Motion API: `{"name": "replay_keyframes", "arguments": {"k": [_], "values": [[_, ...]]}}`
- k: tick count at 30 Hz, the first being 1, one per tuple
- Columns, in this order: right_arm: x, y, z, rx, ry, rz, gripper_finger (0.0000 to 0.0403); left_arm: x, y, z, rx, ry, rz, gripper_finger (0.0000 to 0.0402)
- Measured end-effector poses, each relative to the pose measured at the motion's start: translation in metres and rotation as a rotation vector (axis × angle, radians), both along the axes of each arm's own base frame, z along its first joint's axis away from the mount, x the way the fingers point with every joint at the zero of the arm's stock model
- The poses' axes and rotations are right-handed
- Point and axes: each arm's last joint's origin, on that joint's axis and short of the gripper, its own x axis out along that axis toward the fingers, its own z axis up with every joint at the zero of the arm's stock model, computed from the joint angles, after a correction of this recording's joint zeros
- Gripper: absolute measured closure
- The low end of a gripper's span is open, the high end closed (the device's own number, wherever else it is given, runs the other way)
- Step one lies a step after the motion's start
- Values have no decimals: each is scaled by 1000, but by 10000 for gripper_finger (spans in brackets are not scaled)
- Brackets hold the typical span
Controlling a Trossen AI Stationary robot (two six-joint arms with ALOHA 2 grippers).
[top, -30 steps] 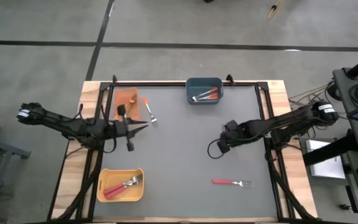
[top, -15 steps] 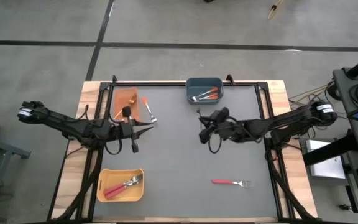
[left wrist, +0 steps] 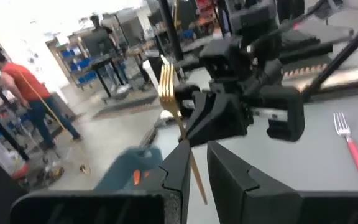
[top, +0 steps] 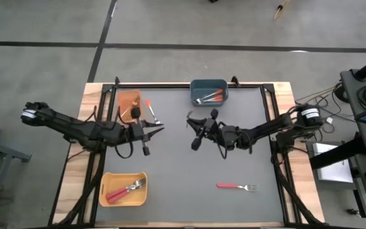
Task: Sort silverware by color (type)
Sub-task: Put the gold fork into the orange bin
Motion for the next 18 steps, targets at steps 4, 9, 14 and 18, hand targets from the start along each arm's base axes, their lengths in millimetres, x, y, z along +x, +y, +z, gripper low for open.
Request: {"name": "replay_keyframes", "arguments": {"k": [4, 9, 14, 18], "values": [[4, 0, -8, -12, 11, 14, 390, 3, 0, -9, -41, 19, 22, 366], [4, -9, 4, -77, -47, -16, 390, -1, 4, -15, -54, 20, 98, 352], [-1, -14, 18, -141, -54, -22, 390, -3, 6, -13, -75, 0, 147, 322], [-1, -17, 22, -167, -55, 27, 390, 0, 6, -15, -111, -6, 154, 298]]}}
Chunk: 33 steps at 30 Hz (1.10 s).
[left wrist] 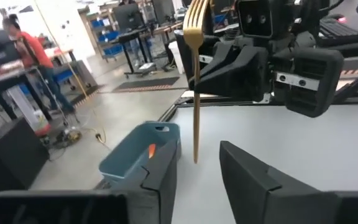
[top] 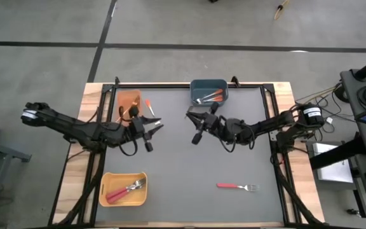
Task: Sort silverware by color (type)
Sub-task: Put the gold fork into the orange bin
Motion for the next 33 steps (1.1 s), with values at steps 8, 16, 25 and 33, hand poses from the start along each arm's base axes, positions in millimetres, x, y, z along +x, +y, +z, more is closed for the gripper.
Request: {"name": "replay_keyframes", "arguments": {"k": [8, 16, 25, 33], "values": [[1, 3, 5, -68, -26, 182, 390, 16, -5, -19, -86, 27, 11, 271], [1, 4, 10, -74, -70, 235, 390, 36, -10, -24, -71, 43, 10, 269], [2, 4, 13, -58, -86, 232, 390, 58, -15, -22, 0, 90, 47, 269], [2, 4, 13, -6, -123, 244, 390, 69, -17, -18, 17, 89, 79, 269]]}}
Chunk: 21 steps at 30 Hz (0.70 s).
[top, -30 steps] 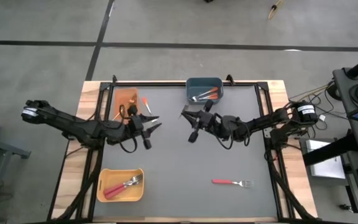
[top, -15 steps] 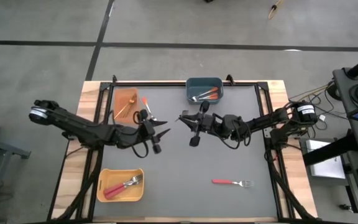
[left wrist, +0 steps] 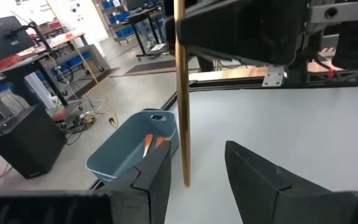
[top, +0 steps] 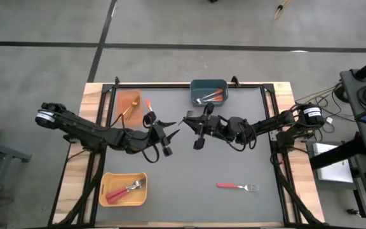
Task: Sort silverware by color (type)
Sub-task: Put the gold fork into the orange bin
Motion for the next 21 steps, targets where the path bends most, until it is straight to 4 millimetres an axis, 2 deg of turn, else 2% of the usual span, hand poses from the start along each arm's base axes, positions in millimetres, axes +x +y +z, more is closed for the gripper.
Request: {"name": "replay_keyframes", "arguments": {"k": [7, 13, 21], "values": [[0, 0, 1, 18, -13, 4, 390, 18, -4, 1, 27, -20, -1, 269], [0, 0, 1, 30, -22, 8, 390, 29, -3, -2, 61, 1, 100, 276], [0, 0, 1, 30, -22, 9, 390, 32, -1, -3, 59, -7, 137, 348]]}}
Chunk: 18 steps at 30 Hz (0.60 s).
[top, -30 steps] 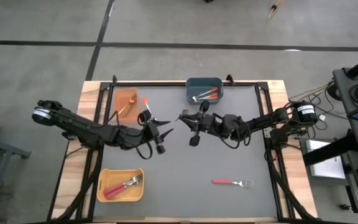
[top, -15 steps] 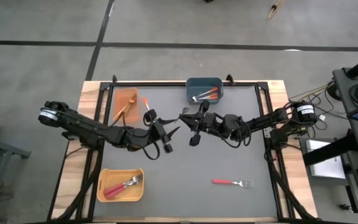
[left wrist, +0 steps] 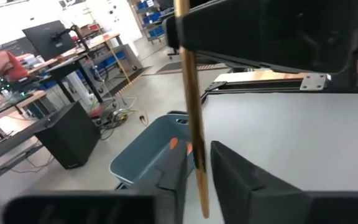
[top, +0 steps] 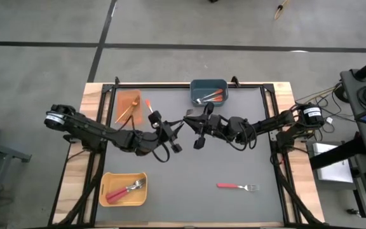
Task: Sort silverware by color (type)
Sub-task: Put the gold fork into the orange bin
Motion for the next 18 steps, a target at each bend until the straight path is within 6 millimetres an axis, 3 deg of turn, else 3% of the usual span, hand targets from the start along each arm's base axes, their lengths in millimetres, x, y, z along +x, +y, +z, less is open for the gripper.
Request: {"name": "replay_keyframes", "arguments": {"k": [3, 11, 18], "values": [[0, 0, 0, -1, 1, 0, 390, 0, 0, 1, -5, -8, 6, 389], [0, 0, -1, -9, 20, -2, 384, -1, 0, 2, -17, -20, -3, 397], [0, 1, -3, -14, 58, 17, 316, -2, -2, 8, -51, -43, -110, 399]]}}
